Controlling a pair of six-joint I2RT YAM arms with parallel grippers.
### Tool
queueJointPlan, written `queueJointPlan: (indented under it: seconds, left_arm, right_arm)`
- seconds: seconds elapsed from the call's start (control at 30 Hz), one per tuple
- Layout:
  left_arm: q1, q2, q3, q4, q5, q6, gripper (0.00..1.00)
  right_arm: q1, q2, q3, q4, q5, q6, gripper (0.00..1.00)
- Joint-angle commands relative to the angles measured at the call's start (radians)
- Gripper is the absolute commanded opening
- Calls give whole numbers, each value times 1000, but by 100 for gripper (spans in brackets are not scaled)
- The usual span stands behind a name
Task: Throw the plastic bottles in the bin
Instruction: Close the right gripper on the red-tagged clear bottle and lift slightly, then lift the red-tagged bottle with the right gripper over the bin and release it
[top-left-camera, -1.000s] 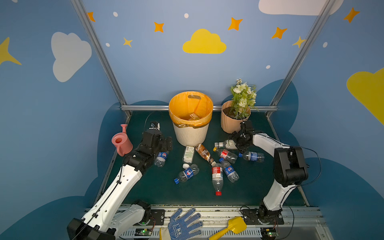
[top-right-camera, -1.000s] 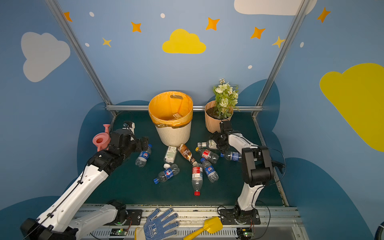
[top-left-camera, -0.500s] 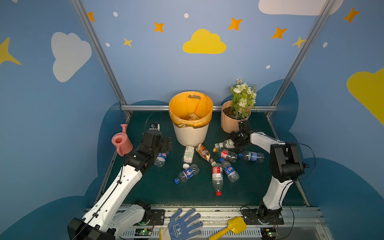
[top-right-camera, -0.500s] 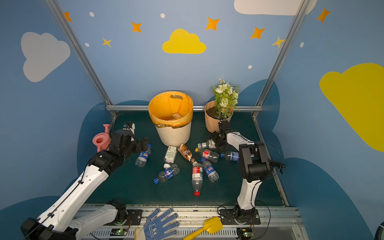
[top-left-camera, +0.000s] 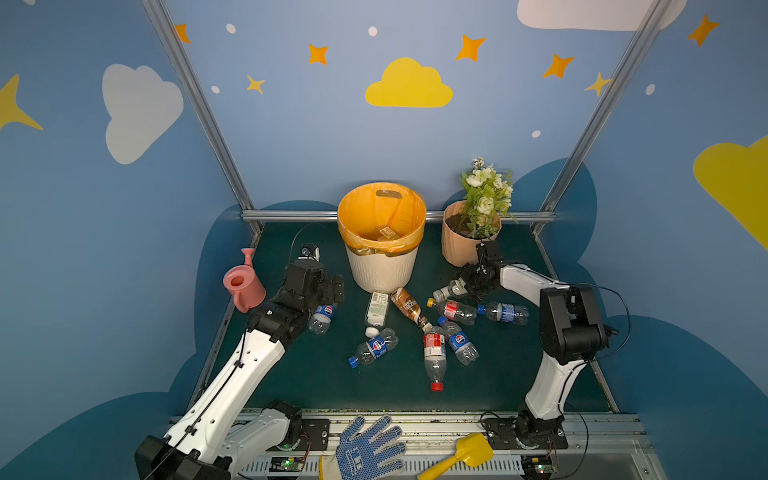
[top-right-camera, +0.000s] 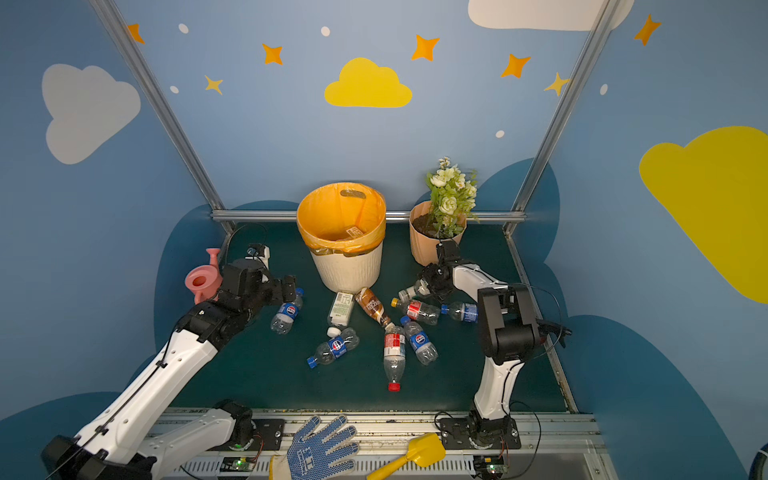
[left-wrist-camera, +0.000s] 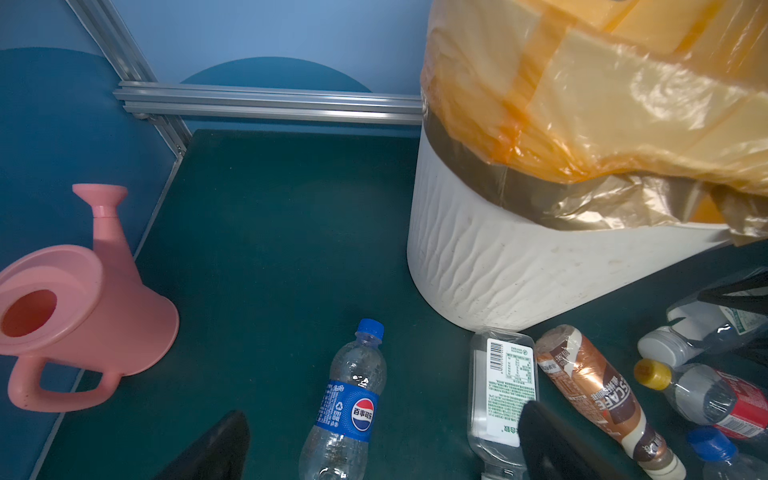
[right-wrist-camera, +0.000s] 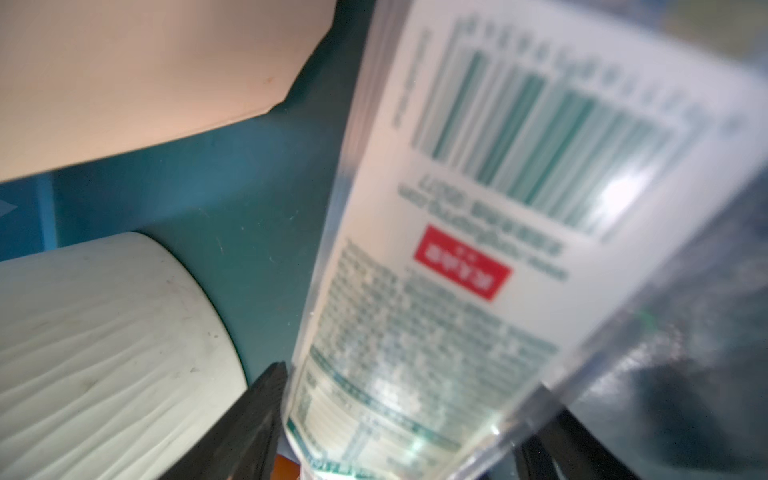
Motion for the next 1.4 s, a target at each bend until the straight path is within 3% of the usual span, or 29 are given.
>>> queueJointPlan:
  seconds: [0.0,0.2,0.43,0.87,1.37]
  left_arm:
    - [3,-17,-14,-7,-17,12,100]
    - [4,-24,-14,-9,-20,11,100]
    - [4,-29,-14,-9,-21,10,100]
    - [4,-30,-14,-13,-18,9,100]
    - [5,-29,-24,6,-27,-7,100]
  right_arm:
    - [6,-11,-21,19,-1,-1,72]
    - [4,-36,-45,42,-4,3,68]
    - [4,-59,-71,69,-2,12,54]
    - [2,-157,-146,142,25,45,53]
    - [-1,-406,-255,212,97,7,52]
